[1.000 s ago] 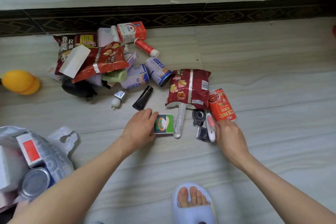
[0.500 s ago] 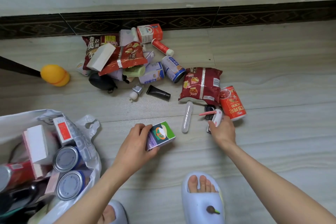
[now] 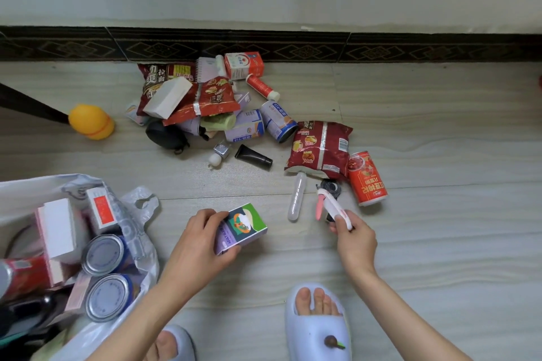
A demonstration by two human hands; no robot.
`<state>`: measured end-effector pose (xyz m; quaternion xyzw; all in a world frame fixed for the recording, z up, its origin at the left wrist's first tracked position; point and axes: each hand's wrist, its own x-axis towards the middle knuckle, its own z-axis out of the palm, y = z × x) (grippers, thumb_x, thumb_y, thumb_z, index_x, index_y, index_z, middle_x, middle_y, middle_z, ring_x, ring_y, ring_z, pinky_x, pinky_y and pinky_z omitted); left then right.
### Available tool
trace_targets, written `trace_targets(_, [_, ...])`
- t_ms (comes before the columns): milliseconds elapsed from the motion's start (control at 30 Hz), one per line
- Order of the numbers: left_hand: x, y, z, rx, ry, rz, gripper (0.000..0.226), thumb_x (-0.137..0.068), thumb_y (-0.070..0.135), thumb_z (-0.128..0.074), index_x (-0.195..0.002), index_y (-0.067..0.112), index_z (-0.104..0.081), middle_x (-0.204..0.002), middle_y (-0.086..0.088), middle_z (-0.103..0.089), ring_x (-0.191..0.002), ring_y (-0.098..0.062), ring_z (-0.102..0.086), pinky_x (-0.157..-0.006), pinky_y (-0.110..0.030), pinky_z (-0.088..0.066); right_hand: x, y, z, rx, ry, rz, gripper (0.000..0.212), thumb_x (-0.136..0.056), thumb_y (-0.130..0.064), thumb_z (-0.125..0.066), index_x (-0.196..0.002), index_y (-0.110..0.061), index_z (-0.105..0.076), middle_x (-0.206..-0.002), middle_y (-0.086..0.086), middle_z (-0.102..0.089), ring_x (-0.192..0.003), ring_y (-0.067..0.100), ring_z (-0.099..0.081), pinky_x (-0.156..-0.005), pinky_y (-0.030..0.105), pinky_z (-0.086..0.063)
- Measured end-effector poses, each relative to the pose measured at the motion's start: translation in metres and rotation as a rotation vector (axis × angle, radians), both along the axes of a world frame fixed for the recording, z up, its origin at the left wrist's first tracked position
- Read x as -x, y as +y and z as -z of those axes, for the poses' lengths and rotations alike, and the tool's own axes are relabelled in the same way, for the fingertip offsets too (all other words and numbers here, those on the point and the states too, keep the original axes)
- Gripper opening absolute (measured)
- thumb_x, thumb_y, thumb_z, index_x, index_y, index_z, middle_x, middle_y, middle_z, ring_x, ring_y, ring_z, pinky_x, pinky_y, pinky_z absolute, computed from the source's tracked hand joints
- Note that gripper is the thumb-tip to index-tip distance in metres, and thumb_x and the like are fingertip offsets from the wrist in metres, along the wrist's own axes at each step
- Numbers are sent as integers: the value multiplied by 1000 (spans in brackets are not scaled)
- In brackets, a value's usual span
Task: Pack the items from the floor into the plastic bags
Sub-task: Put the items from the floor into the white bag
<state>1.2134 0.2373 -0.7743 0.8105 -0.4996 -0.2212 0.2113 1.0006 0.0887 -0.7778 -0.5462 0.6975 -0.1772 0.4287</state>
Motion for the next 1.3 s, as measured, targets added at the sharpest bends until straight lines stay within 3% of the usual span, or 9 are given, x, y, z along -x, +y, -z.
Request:
trace_targets(167, [-18,41,-47,88,-38,-110,62,-68,49,-50,-116,11,-57,-109,-3,-51,-100,-15,-49,-87,-19,-37,-49,15,-59,185,-35,-395,31,-87,-8,-59,-118,-8,-62,-105,5,-59,-93,23,-59,-88,42,-48])
trace_targets(400, [-70,148,-93,193,-173,-441,56,-66,48,-56,-111,14,-58,-105,-1,-51,-93,-19,-53,-83,-35,-45,-150,54,-138,302,-6,-980,27,-88,-22,-59,-114,-18,-66,-94,-1,-62,-86,14,-54,-73,24,-35])
trace_targets(600, [-119,218,-104,68,-358,-732,57,-66,54,-47,-108,19,-59,-104,-3,-55,-93,-23,-49,-77,-38,-38,-257,98,-155,242,4,-1139,28,-86,-27,-58,-110,-16,-69,-89,6,-70,-81,10,-52,-64,25,-37])
trace_targets(700, [-143,233,-90,-33,-357,-822,59,-66,58,-45,-105,17,-62,-103,-4,-56,-95,-26,-48,-79,-39,-39,-302,133,-142,233,-34,-1163,22,-84,-21,-61,-98,-8,-71,-94,16,-71,-89,27,-62,-74,33,-42])
trace_targets(867, [-167,221,-69,-75,-335,-867,50,-69,51,-60,-93,8,-65,-95,-15,-57,-90,-35,-50,-78,-42,-47,-335,179,-100,85,-132,-1086,14,-82,-13,-62,-89,-6,-72,-86,14,-71,-83,23,-61,-66,20,-40])
trace_targets(1000, [-183,211,-56,-16,-217,-899,35,-74,27,-73,-98,5,-62,-104,-17,-51,-96,-37,-51,-86,-42,-44,-350,191,-82,-10,-172,-1021,25,-84,-9,-58,-106,-9,-69,-102,11,-71,-97,23,-64,-86,31,-45])
trace_targets(1100, [-178,208,-41,-77,-67,-736,54,-83,46,-53,-121,8,-55,-128,-15,-48,-120,-33,-45,-102,-38,-32,-344,190,-79,-3,-162,-1054,32,-86,-6,-54,-116,-8,-64,-114,8,-67,-107,19,-61,-88,20,-40])
trace_targets(1167, [-174,207,-35,-148,-78,-654,59,-89,49,-44,-136,13,-42,-149,-11,-30,-139,-28,-22,-112,-40,-14,-331,180,-82,43,-88,-1104,35,-87,-12,-53,-121,-13,-60,-117,4,-65,-108,17,-59,-89,21,-38])
trace_targets(1300, [-166,202,-52,-105,-115,-558,66,-87,56,-30,-141,20,-34,-155,-5,-15,-144,-23,-3,-115,-40,-4,-288,139,-94,296,129,-1405,48,-91,-25,-50,-138,-20,-38,-137,3,-48,-123,20,-47,-100,30,-36])
